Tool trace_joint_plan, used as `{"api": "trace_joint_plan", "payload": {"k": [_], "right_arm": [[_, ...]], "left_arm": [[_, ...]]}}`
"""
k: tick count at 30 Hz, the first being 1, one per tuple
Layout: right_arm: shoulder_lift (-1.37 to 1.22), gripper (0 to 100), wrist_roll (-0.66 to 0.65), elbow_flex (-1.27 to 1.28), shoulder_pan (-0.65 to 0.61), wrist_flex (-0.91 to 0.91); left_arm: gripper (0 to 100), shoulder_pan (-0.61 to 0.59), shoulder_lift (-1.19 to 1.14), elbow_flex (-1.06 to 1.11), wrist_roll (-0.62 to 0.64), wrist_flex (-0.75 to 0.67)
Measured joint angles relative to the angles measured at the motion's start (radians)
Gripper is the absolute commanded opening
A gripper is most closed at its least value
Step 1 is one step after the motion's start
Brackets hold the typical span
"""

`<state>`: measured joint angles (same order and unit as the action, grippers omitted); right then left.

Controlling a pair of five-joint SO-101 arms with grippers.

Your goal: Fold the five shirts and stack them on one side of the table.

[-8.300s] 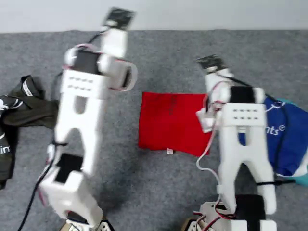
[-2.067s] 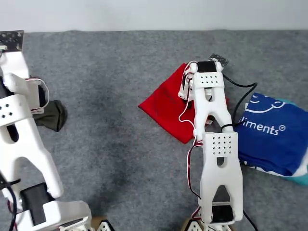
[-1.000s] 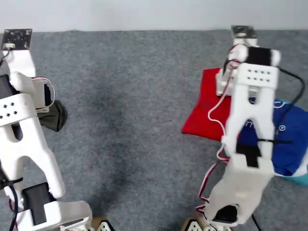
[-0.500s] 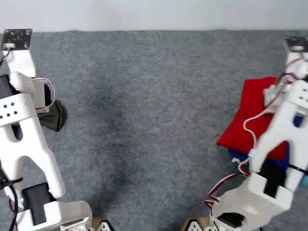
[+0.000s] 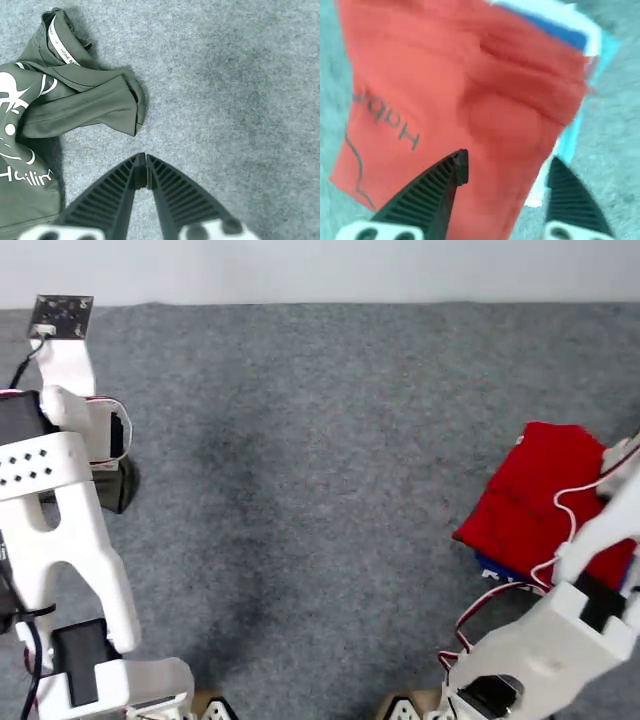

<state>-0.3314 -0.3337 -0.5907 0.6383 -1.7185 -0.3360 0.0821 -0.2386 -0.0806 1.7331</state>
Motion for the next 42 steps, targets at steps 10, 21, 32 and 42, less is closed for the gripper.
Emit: {"api": "trace_joint_plan", "payload": {"k": [10,21,32,42], "right_arm": [[-0.046,4.0,0.015,-0.201,-0.037,-0.031],[-0.413,0.9,-0.110,-0.203,-0.029,0.160],[-0.384,0.9,-0.114,-0.503,-0.046,-0.037],[-0.173,0.9,-0.112,-0.311,-0.060,-0.038]], "left_arm": [[0,0.000,0.000,0.000,0.000,0.000],[0,0.000,0.000,0.000,0.000,0.000],[0,0.000,0.000,0.000,0.000,0.000],[1,0.000,0.002,0.097,0.000,0.000]]}}
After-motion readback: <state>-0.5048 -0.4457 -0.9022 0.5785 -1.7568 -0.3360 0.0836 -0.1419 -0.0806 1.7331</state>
